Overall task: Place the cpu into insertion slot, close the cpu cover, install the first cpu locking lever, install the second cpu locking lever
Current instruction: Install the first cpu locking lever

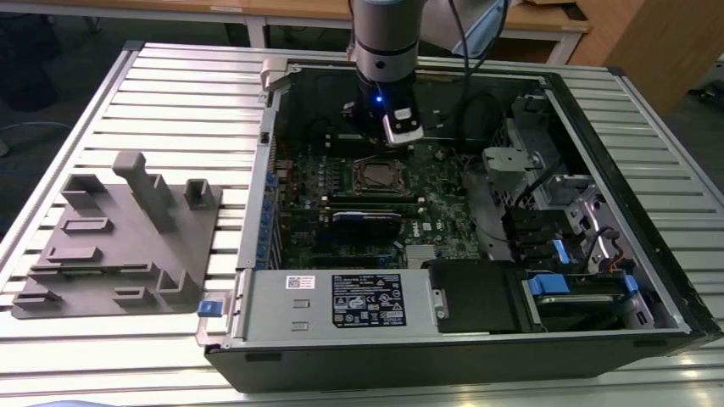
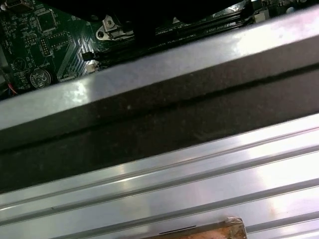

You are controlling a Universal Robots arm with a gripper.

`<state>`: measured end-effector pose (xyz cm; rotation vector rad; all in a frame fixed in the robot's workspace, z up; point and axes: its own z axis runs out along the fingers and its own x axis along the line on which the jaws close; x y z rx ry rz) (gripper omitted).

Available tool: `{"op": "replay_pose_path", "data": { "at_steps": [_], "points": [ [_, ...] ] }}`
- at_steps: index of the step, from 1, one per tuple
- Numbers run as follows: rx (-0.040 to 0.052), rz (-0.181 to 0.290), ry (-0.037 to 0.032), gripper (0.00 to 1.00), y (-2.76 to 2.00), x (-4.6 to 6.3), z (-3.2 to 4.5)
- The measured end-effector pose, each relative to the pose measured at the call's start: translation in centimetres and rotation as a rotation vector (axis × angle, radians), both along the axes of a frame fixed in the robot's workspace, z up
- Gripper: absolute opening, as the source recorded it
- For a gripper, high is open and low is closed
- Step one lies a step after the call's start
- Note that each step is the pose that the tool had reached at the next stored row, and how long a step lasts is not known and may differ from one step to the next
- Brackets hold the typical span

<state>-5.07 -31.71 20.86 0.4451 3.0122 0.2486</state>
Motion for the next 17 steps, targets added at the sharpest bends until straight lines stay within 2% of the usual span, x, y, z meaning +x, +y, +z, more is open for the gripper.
{"op": "replay_pose_path", "data": {
  "at_steps": [13, 14, 17],
  "points": [
    [-0.0007, 0.000, -0.0006, 0.11, 0.00, 0.29, -0.16],
    [-0.0006, 0.000, -0.0027, 0.11, 0.01, 0.29, -0.22],
    [-0.0008, 0.000, -0.0190, 0.11, 0.00, 0.27, -0.43]
  ]
}}
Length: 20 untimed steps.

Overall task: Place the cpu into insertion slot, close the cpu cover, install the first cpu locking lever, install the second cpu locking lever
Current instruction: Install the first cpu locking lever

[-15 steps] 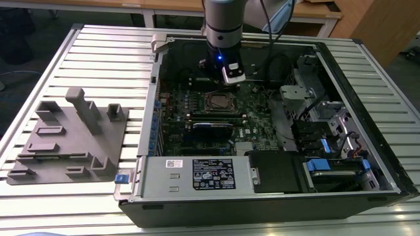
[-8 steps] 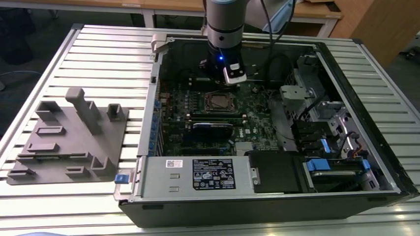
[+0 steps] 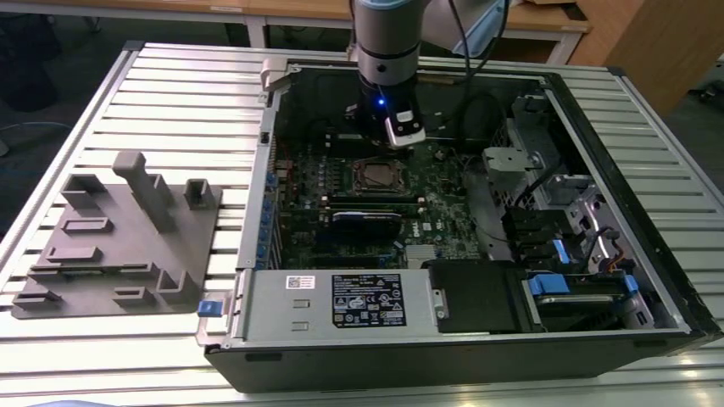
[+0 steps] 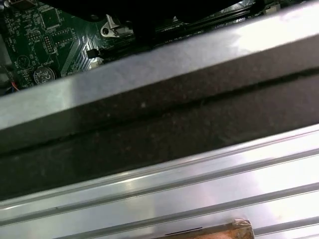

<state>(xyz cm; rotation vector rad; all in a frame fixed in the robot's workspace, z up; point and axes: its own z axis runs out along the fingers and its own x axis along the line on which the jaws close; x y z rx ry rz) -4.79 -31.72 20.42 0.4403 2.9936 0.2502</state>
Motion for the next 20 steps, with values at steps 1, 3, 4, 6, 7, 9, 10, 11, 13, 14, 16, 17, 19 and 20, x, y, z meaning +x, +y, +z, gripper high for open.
{"op": "replay_pose_path", "data": {
  "at_steps": [1, 3, 4, 6, 7, 9, 10, 11, 13, 14, 16, 17, 19, 20],
  "points": [
    [0.0001, 0.000, -0.0065, 0.11, 0.00, 0.00, -0.05],
    [0.0001, 0.000, -0.0140, 0.11, 0.01, 0.01, -0.09],
    [0.0001, 0.000, -0.0160, 0.11, 0.01, 0.00, -0.09],
    [0.0002, -0.001, -0.0194, 0.11, 0.01, -0.08, -0.10],
    [0.0002, -0.004, -0.0206, 0.11, 0.02, -0.11, -0.10],
    [0.0000, -0.019, -0.0223, 0.11, 0.06, -0.13, -0.12],
    [0.0000, -0.030, -0.0232, 0.11, 0.08, -0.13, -0.13],
    [-0.0002, -0.041, -0.0239, 0.11, 0.10, -0.13, -0.15],
    [-0.0004, -0.061, -0.0253, 0.11, 0.10, -0.13, -0.16],
    [-0.0005, -0.062, -0.0253, 0.11, 0.10, -0.13, -0.16],
    [-0.0007, -0.063, -0.0253, 0.11, 0.17, -0.13, -0.16],
    [-0.0008, -0.064, -0.0253, 0.11, 0.25, -0.13, -0.16],
    [-0.0006, -0.064, -0.0253, 0.11, 0.34, -0.13, -0.17],
    [-0.0006, -0.064, -0.0254, 0.11, 0.35, -0.13, -0.17]
  ]
}}
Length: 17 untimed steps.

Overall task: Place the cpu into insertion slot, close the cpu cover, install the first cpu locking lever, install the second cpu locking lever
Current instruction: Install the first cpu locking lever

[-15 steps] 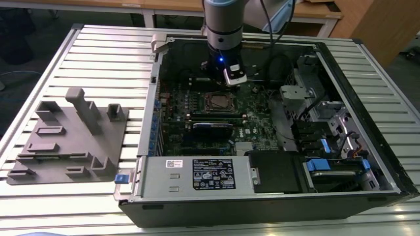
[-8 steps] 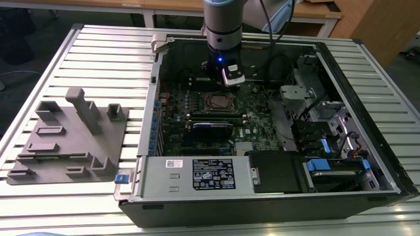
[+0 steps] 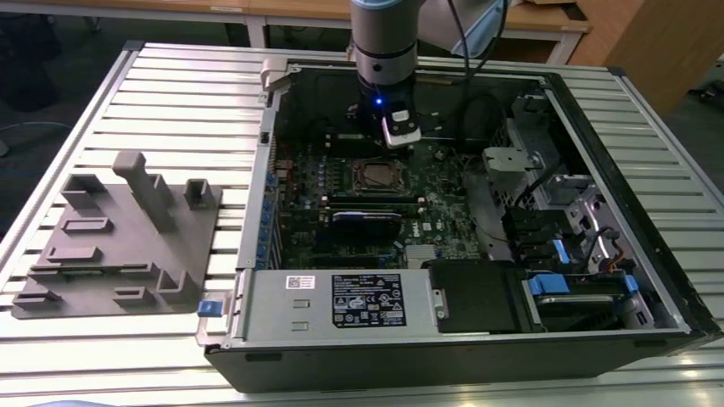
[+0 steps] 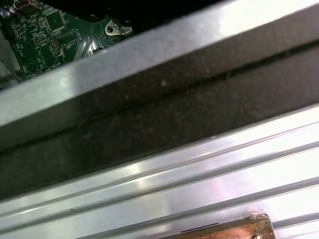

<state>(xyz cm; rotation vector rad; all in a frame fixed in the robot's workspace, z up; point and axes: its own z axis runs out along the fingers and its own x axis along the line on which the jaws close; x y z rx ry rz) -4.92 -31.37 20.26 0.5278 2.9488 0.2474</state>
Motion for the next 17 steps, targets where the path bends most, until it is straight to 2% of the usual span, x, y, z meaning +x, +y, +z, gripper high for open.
{"op": "replay_pose_path", "data": {
  "at_steps": [2, 3, 4, 7, 8, 13, 17],
  "points": [
    [0.0000, 0.000, -0.0013, 0.11, 0.00, -0.03, -0.01],
    [0.0001, 0.000, -0.0041, 0.11, 0.00, -0.08, -0.02],
    [0.0001, 0.000, -0.0085, 0.11, 0.01, -0.12, -0.05],
    [0.0000, 0.000, -0.0290, 0.11, 0.00, -0.25, -0.19],
    [0.0000, 0.000, -0.0337, 0.11, 0.00, -0.30, -0.21],
    [0.0002, -0.007, -0.0361, 0.11, 0.01, -0.48, -0.23],
    [-0.0004, -0.053, -0.0363, 0.11, 0.01, -0.48, -0.28]
  ]
}}
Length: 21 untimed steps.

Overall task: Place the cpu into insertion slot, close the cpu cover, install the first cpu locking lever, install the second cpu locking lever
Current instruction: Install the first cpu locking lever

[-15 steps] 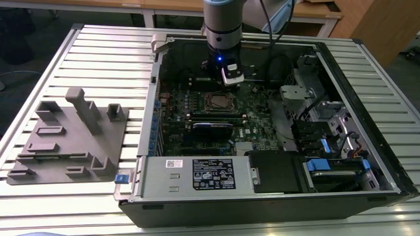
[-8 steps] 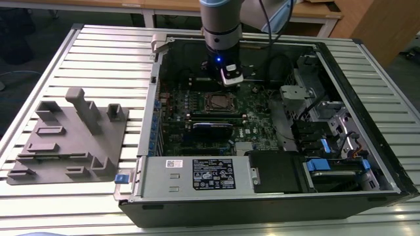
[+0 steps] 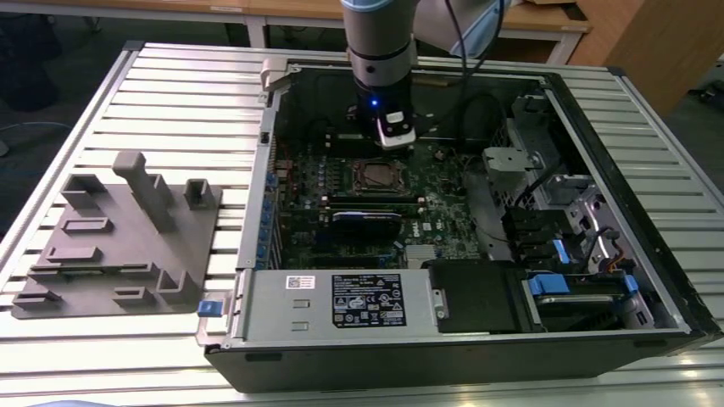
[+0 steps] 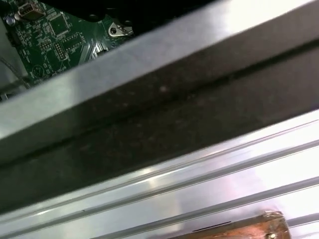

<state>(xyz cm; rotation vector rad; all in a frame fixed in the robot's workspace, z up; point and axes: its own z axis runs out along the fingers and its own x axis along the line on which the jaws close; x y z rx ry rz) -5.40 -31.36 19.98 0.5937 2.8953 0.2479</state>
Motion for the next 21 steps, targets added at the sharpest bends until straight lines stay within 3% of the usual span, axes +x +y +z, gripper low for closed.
{"op": "replay_pose_path", "data": {
  "at_steps": [4, 21],
  "points": [
    [-0.0002, -0.045, 0.0001, 0.11, 0.03, -0.02, -0.01],
    [0.0006, -0.086, -0.0006, 0.11, 0.62, -0.64, -0.12]
  ]
}}
